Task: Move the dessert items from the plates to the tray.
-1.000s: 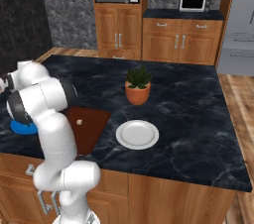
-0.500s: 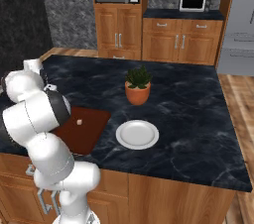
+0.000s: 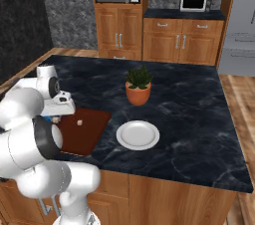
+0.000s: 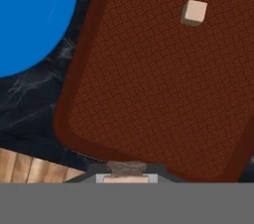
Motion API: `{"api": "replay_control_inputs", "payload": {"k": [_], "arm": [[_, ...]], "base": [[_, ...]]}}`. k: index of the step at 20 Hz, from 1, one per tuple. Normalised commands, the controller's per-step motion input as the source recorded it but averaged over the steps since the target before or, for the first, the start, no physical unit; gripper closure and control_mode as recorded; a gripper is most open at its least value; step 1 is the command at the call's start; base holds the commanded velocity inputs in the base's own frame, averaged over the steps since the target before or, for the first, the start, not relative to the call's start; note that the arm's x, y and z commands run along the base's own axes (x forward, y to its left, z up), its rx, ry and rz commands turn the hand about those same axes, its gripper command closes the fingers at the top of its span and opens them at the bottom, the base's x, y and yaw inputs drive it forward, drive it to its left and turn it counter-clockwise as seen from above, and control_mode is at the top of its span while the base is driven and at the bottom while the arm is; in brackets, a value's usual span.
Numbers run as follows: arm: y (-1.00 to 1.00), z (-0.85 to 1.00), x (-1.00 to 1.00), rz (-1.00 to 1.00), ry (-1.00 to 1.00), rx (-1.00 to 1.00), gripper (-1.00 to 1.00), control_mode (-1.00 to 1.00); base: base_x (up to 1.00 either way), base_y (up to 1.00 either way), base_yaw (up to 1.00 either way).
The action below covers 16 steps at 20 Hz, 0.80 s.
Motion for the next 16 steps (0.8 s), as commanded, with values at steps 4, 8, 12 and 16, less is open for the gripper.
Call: {"api": "replay_control_inputs", "payload": {"k": [4,8,12,16], "arm": [[-0.64,0.00,-0.15,0.00,0.00,0.00,1.00,-1.00],[-0.44,-0.01,0.00,0.00,0.00,0.00,1.00,-1.00],[-0.31,-0.14,0.00,0.00,0.00,0.00,1.00,-1.00],[-0.06,-0.19,0.00,0.00,0.00,0.00,1.00,-1.00]], "base": [[0.00,0.00,0.00],[0.00,0.00,0.00],[0.00,0.00,0.00],[0.00,0.00,0.00]]}}
